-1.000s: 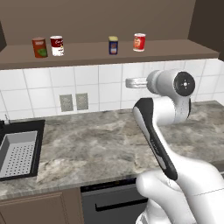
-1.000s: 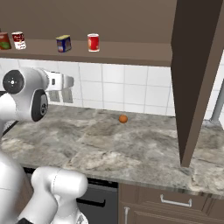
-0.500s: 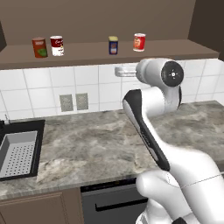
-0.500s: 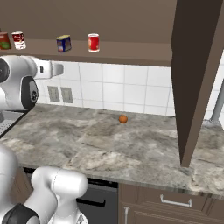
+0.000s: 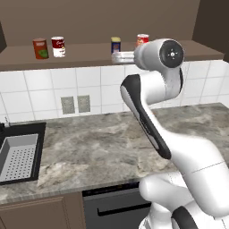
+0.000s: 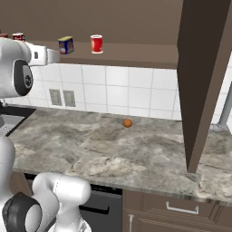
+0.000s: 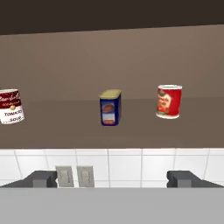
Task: Stack two cans on top of the other two cans in the cabinet.
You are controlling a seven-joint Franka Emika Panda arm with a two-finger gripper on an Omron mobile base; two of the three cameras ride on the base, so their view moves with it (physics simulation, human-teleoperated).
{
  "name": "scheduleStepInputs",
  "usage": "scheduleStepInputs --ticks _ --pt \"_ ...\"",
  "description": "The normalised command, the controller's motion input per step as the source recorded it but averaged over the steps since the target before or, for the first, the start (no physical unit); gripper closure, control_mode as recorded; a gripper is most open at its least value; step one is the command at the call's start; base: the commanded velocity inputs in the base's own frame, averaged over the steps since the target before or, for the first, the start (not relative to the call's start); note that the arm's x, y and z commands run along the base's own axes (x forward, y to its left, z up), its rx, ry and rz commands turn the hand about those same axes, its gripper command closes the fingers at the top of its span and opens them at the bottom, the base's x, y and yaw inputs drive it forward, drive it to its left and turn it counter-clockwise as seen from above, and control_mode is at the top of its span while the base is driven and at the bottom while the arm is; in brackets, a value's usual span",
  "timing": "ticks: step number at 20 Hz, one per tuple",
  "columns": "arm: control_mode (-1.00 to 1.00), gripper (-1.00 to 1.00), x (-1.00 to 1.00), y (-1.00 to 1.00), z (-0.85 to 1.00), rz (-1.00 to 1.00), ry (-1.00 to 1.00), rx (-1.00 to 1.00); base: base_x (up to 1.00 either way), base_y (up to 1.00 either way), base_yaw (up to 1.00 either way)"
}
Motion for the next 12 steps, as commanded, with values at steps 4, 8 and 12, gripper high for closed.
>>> scheduleStepInputs --ticks 4,8,12 --pt "-1.00 -1.00 0.32 0.00 0.16 0.00 0.08 0.00 0.00 0.00 0.00" --pt "-1.00 -1.00 0.31 0.00 0.03 0.00 0.09 0.00 0.00 0.00 0.00" --pt "-1.00 -1.00 0.25 0.00 0.00 0.00 0.06 0.00 0.00 0.00 0.00"
